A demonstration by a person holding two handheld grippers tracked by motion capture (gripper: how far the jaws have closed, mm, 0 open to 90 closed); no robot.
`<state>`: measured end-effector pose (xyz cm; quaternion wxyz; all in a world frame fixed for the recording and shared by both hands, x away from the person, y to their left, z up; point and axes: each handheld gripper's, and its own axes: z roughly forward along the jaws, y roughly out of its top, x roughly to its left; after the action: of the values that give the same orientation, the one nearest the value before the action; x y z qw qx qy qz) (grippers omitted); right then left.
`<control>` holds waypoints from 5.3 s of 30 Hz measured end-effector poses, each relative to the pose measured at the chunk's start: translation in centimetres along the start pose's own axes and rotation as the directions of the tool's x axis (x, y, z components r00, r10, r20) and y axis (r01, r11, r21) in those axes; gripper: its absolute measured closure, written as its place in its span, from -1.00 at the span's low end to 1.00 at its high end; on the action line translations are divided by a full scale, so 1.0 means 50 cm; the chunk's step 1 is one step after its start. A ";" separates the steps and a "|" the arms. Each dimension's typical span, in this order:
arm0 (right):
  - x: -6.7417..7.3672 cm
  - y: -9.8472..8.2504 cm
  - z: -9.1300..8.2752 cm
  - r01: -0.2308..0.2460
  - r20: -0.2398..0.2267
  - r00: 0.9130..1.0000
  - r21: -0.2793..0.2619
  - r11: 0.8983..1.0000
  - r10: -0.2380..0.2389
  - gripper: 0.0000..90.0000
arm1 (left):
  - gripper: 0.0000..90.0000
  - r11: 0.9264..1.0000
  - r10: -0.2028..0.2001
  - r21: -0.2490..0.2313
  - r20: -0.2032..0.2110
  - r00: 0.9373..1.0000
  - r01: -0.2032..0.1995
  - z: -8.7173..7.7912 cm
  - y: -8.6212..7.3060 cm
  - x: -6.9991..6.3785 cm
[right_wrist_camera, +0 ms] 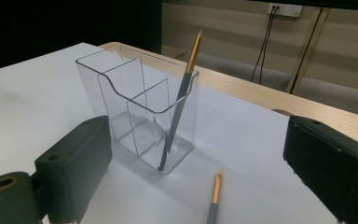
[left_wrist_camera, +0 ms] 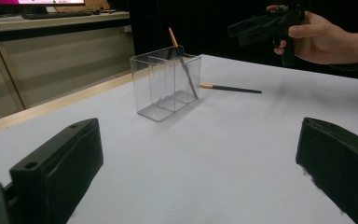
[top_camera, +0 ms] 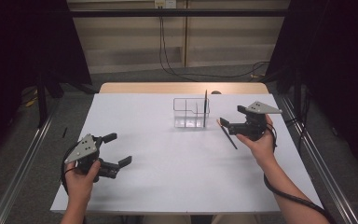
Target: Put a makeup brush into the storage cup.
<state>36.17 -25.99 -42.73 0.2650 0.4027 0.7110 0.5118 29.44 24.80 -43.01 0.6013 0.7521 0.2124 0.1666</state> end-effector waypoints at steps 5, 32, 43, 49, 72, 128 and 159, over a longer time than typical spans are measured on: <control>0.001 0.004 0.008 -0.008 0.000 1.000 -0.010 1.000 0.008 -0.84 | -0.99 1.000 -0.003 -0.002 -0.003 1.000 0.003 -0.001 -0.001 0.000; -0.009 0.005 0.049 -0.021 0.011 1.000 0.024 0.999 0.021 -0.83 | -0.99 1.000 -0.003 -0.001 -0.005 1.000 0.003 -0.002 -0.002 0.002; -0.015 0.015 0.066 -0.026 0.017 1.000 0.058 0.998 0.025 -0.82 | -0.99 1.000 -0.008 -0.001 -0.007 1.000 0.008 -0.003 -0.004 0.004; -0.018 0.019 0.073 -0.021 0.022 1.000 0.076 0.997 0.020 -0.81 | -0.99 1.000 -0.007 0.003 -0.001 1.000 0.007 -0.001 -0.006 0.004; -0.024 0.024 0.100 0.005 0.012 1.000 0.314 0.949 -0.009 -0.78 | -0.99 1.000 -0.007 0.005 -0.001 1.000 0.007 -0.001 -0.004 0.003; 0.005 0.004 0.188 0.041 -0.029 0.999 0.777 0.628 -0.030 0.28 | -0.99 1.000 -0.002 0.005 0.006 1.000 0.002 0.000 -0.006 0.005; 0.002 0.009 0.178 0.028 -0.036 0.999 0.817 0.576 0.001 0.84 | -0.99 1.000 0.002 0.008 0.001 1.000 -0.002 0.000 -0.006 0.005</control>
<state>43.27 -21.25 -45.28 0.0423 0.4658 0.8741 0.1312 29.62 24.97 -43.28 0.5982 0.7547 0.2121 0.1661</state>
